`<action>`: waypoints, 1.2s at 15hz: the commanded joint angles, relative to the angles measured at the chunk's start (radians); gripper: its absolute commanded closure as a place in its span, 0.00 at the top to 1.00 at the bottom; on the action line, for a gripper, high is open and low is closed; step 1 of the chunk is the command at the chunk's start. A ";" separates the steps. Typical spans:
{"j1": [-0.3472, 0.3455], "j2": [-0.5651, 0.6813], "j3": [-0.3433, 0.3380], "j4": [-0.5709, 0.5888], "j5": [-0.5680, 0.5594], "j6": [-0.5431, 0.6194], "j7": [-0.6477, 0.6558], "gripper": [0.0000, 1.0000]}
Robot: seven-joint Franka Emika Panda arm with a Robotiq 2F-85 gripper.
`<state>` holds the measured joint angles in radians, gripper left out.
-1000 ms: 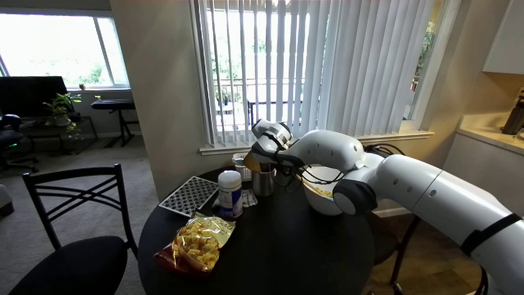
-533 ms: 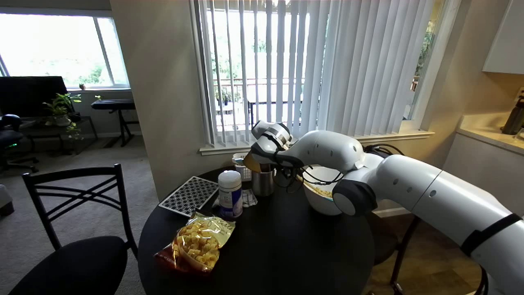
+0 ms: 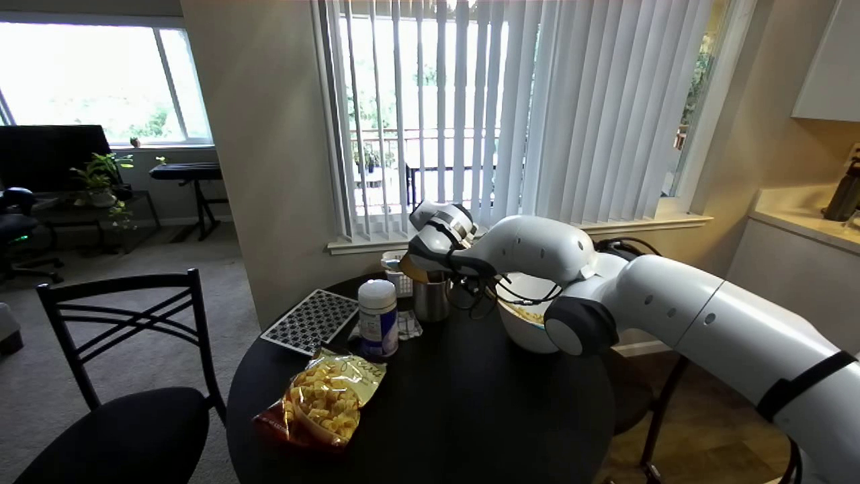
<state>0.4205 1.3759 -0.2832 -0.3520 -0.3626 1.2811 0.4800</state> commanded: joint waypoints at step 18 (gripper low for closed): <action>0.000 -0.032 -0.016 0.003 -0.023 -0.049 0.020 0.03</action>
<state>0.4212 1.3737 -0.2896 -0.3494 -0.3737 1.2789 0.4814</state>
